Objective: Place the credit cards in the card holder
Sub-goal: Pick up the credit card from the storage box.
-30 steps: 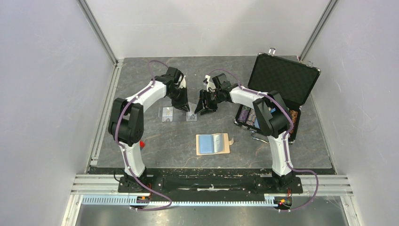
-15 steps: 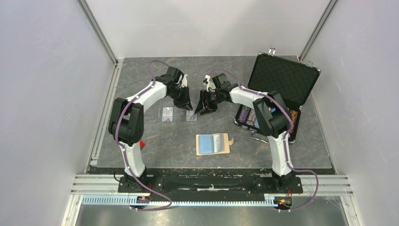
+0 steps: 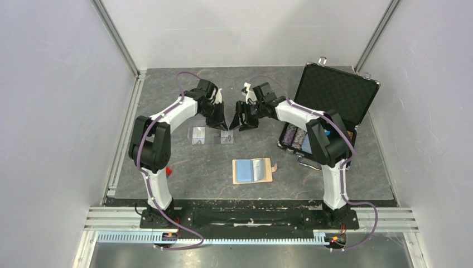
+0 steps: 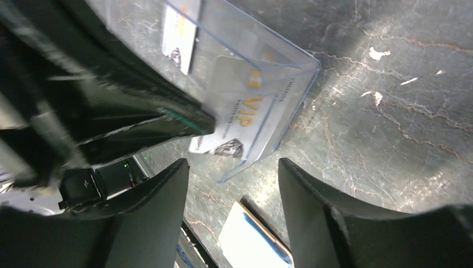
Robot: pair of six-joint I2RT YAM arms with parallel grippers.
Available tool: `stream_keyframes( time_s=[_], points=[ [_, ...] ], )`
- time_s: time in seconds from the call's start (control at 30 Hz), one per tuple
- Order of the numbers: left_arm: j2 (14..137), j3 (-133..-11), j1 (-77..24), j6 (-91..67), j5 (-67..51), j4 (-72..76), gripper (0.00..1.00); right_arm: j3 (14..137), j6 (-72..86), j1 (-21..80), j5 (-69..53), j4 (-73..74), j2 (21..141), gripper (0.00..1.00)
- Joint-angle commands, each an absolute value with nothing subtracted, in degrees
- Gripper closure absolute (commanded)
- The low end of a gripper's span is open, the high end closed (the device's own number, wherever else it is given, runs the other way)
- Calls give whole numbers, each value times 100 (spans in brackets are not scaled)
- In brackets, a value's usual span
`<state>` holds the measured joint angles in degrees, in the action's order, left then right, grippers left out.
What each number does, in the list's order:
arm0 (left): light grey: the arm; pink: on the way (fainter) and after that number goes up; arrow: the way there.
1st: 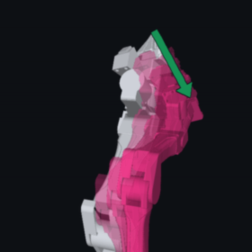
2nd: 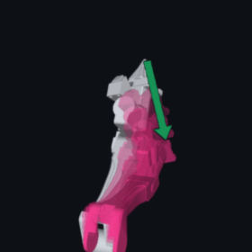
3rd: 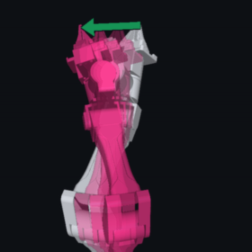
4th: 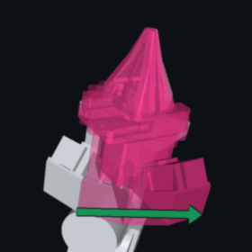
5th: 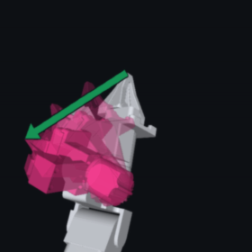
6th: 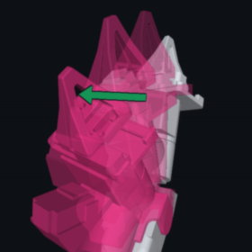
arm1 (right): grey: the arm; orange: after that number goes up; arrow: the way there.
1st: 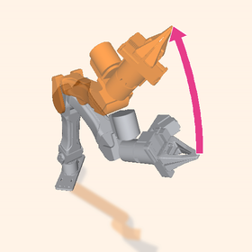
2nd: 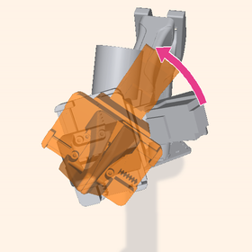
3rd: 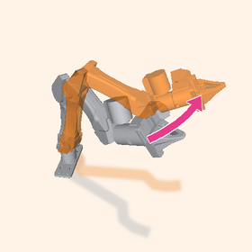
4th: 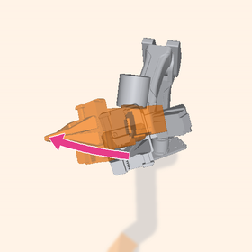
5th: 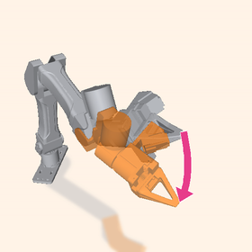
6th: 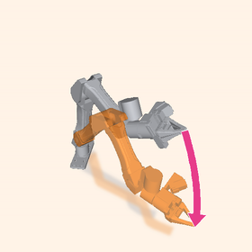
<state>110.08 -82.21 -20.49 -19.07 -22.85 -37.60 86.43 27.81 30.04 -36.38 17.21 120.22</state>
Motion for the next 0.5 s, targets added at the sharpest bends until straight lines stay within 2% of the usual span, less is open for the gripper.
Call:
stream_keyframes(
  time_s=[0.0,0.2,0.37,0.47],
  points=[
    [10677,-8236,-2073,-1894,-2001,-3788,98,8550,2621,2897,-3523,1460,11325,34],
    [10029,-8216,-1990,-1971,-2020,-3806,98,7826,2832,2683,-4002,474,10654,18],
    [9384,-7849,-1891,-2192,-2604,-3262,98,6899,3629,2383,-4710,-1080,10132,18],
    [9061,-7465,-1775,-2506,-3411,-2545,98,6415,4160,2262,-5065,-2002,9921,19]
  ],
)
